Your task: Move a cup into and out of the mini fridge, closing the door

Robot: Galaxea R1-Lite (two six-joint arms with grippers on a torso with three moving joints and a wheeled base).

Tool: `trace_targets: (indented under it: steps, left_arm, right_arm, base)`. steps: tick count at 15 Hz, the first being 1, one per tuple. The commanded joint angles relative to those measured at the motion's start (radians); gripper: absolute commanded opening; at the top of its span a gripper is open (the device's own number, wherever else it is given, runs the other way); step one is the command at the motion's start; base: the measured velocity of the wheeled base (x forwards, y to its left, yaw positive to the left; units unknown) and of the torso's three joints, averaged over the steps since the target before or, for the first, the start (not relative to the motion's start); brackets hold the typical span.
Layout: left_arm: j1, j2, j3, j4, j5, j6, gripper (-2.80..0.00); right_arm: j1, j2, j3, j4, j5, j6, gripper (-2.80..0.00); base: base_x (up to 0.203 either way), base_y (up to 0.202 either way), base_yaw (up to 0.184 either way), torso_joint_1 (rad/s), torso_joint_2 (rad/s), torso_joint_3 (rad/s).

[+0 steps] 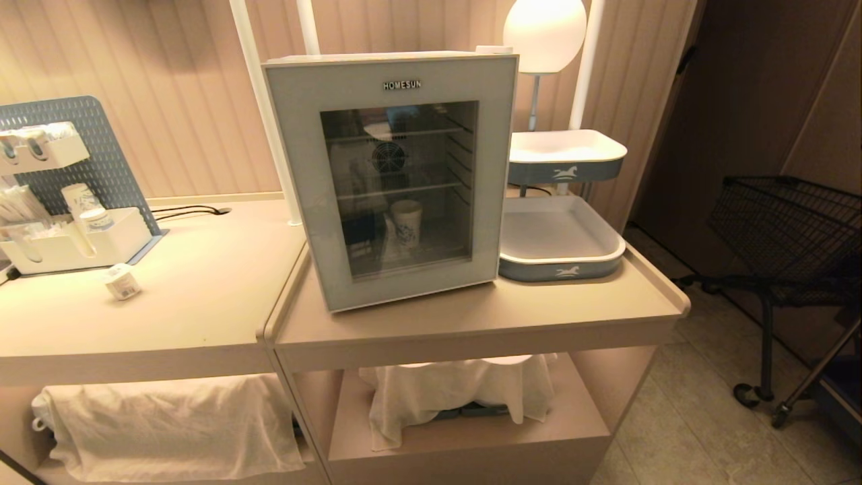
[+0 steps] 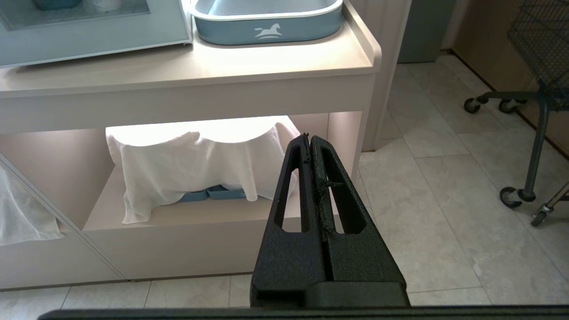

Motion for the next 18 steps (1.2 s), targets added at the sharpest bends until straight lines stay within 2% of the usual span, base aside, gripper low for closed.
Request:
trace_targets:
  steps: [1, 18]
  left_arm:
    - [0.000, 0.002, 0.002, 0.000, 0.000, -0.001, -2.80]
    - [0.000, 0.002, 0.002, 0.000, -0.001, 0.008, -2.80]
  right_arm:
    - [0.000, 0.003, 0.000, 0.000, 0.000, 0.000, -2.80]
    - [0.000, 0.002, 0.005, -0.016, -0.014, 0.018, -2.80]
  base:
    - [0.000, 0.000, 0.000, 0.000, 0.00, 0.000]
    - [0.000, 0.000, 0.000, 0.000, 0.00, 0.000]
